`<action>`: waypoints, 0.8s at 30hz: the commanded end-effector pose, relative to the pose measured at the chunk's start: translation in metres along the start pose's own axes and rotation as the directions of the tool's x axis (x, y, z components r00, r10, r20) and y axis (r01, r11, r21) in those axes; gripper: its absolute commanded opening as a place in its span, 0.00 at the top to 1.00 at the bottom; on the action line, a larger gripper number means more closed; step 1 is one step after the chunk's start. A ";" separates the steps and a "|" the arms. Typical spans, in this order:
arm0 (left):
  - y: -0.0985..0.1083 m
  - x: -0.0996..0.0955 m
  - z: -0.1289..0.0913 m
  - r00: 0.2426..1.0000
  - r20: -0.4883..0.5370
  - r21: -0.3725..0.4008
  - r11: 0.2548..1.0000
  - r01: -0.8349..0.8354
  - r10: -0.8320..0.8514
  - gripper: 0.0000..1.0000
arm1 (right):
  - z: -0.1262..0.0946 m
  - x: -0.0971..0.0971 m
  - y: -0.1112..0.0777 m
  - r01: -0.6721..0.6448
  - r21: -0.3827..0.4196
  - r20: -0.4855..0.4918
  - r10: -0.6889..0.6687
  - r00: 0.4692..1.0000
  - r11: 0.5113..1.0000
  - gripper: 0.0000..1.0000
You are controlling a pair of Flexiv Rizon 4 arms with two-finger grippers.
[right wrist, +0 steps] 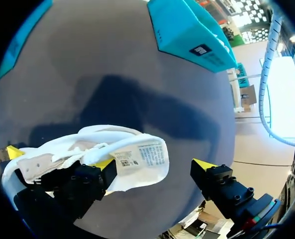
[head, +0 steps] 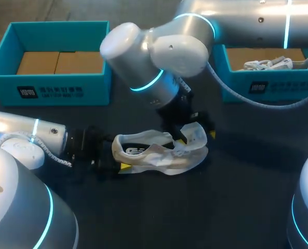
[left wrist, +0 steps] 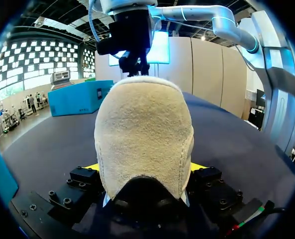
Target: Take the shoe out of the shoebox, open the shoe tongue, remove and reinsert the insole, then place the shoe into the shoebox
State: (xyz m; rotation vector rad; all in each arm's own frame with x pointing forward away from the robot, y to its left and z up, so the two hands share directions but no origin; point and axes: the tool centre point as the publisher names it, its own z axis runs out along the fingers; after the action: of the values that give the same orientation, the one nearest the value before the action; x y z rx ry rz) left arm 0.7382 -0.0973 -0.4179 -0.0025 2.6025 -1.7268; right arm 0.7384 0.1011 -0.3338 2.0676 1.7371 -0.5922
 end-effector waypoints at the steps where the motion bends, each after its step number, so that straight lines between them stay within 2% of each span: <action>1: 0.003 0.000 -0.001 1.000 -0.001 -0.003 1.000 -0.001 0.001 1.00 | -0.014 0.008 -0.003 -0.190 -0.023 0.025 0.191 0.981 0.982 0.00; 8: 0.003 0.000 -0.001 1.000 -0.001 -0.003 1.000 -0.001 0.001 1.00 | -0.044 0.002 0.001 -0.184 -0.093 0.041 0.188 0.981 0.979 0.00; 16: 0.003 0.000 -0.001 1.000 -0.001 -0.003 1.000 -0.001 0.001 1.00 | -0.095 -0.008 0.010 -0.138 -0.226 0.066 0.157 0.985 0.964 0.00; 22: 0.003 0.000 -0.001 1.000 -0.001 -0.003 1.000 -0.001 0.001 1.00 | -0.131 0.004 0.017 0.042 -0.360 0.003 -0.044 0.999 0.932 0.00; 23: 0.003 0.000 -0.001 1.000 -0.001 -0.003 1.000 -0.001 0.001 1.00 | -0.135 0.008 0.018 0.082 -0.384 -0.004 -0.090 0.996 0.920 0.18; 24: 0.003 0.000 -0.001 1.000 -0.001 -0.003 1.000 -0.001 0.001 1.00 | -0.137 0.010 0.018 0.116 -0.399 -0.011 -0.132 0.991 0.909 0.55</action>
State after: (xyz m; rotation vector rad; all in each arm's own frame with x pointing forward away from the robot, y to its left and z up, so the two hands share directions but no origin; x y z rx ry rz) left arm 0.7381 -0.0973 -0.4179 -0.0021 2.6026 -1.7266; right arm 0.7749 0.1725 -0.2332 1.8313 1.7358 -0.3196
